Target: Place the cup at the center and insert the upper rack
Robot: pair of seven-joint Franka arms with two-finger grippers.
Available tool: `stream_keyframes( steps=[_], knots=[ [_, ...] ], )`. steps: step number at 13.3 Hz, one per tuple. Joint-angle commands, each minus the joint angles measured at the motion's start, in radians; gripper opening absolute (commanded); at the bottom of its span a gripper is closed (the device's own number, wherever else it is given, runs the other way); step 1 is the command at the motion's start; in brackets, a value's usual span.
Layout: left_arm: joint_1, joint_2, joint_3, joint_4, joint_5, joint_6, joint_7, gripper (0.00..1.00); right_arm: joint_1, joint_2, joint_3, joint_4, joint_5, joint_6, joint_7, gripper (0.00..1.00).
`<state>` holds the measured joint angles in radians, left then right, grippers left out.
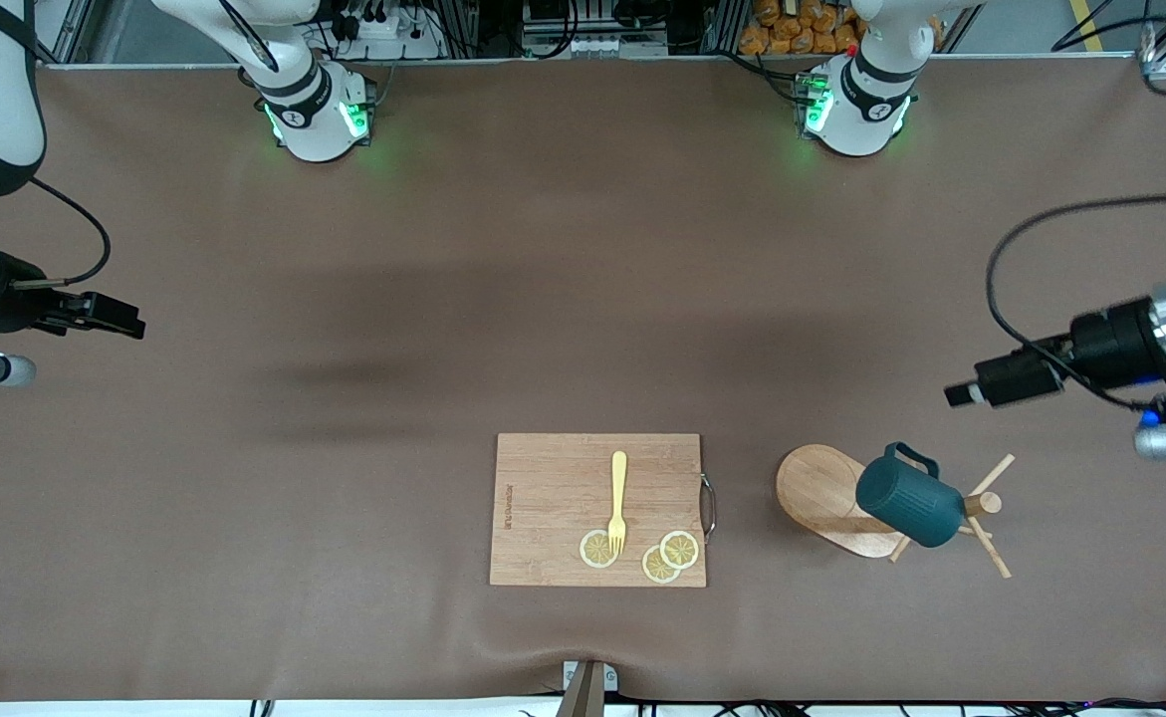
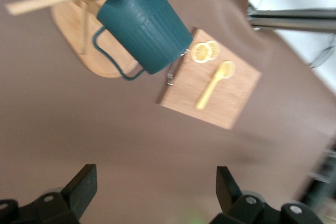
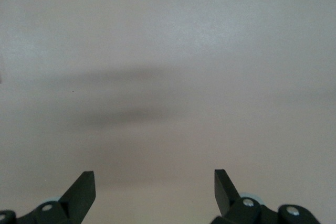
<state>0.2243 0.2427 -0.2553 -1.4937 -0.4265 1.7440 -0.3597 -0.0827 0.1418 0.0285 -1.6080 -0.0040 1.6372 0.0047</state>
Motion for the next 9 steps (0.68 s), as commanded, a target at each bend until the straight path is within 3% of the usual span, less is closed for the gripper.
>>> stream_keyframes(
  steps=[1, 4, 9],
  knots=[
    [0.006, -0.153, -0.05, -0.131, 0.225, 0.028, 0.028, 1.0, 0.017, -0.005, -0.005, 0.005, -0.014, 0.003, 0.018, 1.0],
    [0.007, -0.242, -0.073, -0.178, 0.385, -0.047, 0.176, 1.0, 0.015, -0.007, -0.005, 0.007, -0.013, -0.011, 0.113, 1.0],
    [0.024, -0.306, -0.058, -0.169, 0.456, -0.136, 0.37, 1.0, 0.014, -0.01, -0.007, 0.008, -0.016, -0.011, 0.113, 1.0]
  ],
)
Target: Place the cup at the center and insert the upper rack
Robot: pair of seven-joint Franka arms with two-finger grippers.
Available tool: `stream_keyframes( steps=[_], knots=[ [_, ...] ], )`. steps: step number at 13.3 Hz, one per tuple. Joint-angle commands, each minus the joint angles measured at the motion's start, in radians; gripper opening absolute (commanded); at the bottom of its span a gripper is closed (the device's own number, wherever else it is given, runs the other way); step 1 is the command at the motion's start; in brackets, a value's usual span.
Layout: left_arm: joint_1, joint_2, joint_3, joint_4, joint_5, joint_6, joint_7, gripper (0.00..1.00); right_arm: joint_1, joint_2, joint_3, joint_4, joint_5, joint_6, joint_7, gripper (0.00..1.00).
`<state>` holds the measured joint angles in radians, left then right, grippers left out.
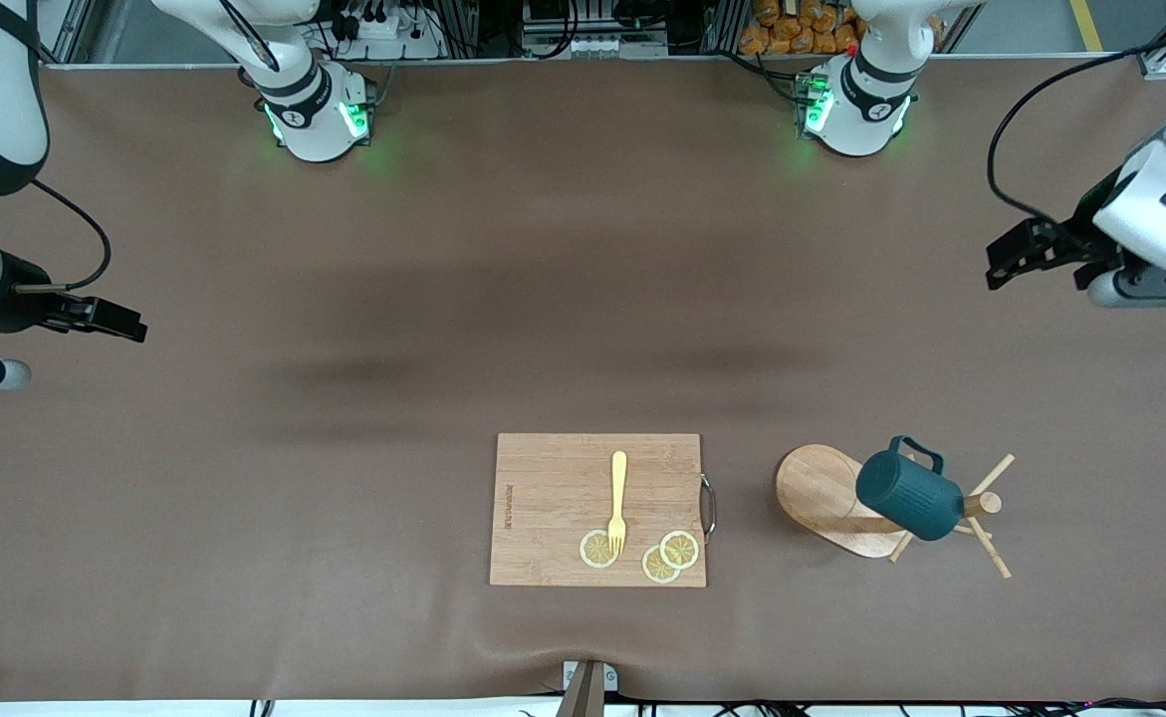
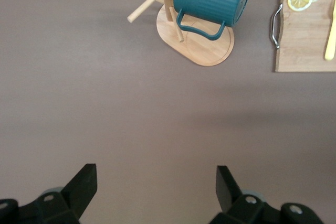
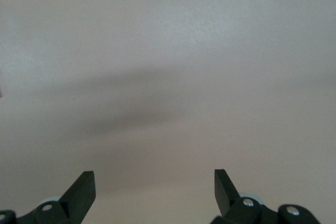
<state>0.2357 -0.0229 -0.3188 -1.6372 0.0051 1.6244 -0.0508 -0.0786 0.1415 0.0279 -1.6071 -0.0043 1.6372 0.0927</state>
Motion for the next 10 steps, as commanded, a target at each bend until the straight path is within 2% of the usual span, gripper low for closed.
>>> stream_keyframes(
  steps=[1, 5, 10],
  knots=[
    [0.014, -0.032, 0.015, -0.027, 0.044, -0.017, 0.069, 1.0, 0.01, -0.013, -0.006, 0.007, -0.016, -0.013, 0.027, 1.0],
    [0.024, 0.021, 0.024, -0.026, 0.033, -0.017, 0.052, 1.0, 0.011, -0.031, -0.006, 0.056, -0.013, -0.013, 0.018, 1.0],
    [0.014, 0.032, 0.023, -0.026, 0.035, 0.002, 0.003, 1.0, 0.022, -0.122, -0.005, 0.055, 0.0, -0.028, 0.016, 1.0]
  ],
)
